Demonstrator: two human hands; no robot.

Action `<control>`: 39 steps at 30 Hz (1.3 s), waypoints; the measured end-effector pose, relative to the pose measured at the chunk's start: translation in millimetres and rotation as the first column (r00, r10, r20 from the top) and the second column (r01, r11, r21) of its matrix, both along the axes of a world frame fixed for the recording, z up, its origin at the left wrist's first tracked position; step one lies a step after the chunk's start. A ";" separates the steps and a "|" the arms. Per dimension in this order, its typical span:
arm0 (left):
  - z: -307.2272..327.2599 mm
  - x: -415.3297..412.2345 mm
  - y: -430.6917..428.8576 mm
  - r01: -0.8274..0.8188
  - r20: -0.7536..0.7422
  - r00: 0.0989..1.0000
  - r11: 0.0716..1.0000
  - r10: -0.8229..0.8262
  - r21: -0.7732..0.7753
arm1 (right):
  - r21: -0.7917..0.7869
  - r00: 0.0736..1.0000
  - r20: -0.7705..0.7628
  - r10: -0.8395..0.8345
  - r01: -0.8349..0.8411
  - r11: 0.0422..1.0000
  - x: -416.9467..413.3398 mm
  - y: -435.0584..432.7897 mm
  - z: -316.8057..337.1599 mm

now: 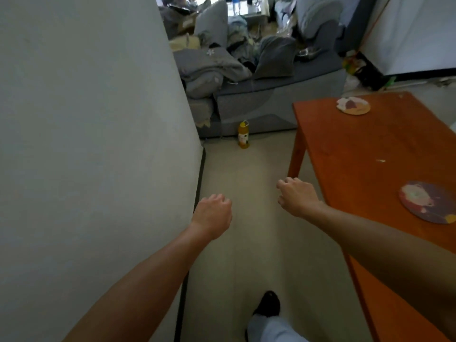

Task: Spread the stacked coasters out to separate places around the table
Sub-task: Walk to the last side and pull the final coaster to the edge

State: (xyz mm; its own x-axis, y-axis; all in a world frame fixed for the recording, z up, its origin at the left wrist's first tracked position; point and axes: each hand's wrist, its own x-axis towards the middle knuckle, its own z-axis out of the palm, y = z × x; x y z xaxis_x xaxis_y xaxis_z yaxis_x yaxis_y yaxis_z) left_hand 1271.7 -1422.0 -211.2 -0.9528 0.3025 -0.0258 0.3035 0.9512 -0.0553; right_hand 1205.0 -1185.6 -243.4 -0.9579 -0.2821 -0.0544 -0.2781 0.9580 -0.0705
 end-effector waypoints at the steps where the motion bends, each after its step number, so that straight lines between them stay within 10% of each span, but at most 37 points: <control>1: -1.3 -18.6 2.5 0.014 0.017 1.000 1.000 -0.014 0.006 | -0.004 1.000 0.010 -0.026 0.026 1.000 -15.5 3.1 -2.5; 19: -19.2 -324.8 175.5 0.573 0.104 0.803 0.809 -0.586 0.130 | 0.083 0.792 0.123 -0.598 0.592 0.802 -166.6 186.2 -25.3; 39: -102.1 -388.4 410.2 0.960 0.318 0.218 0.261 -0.923 0.098 | 0.075 -0.045 0.354 -0.934 0.997 -0.020 -73.4 290.4 -61.4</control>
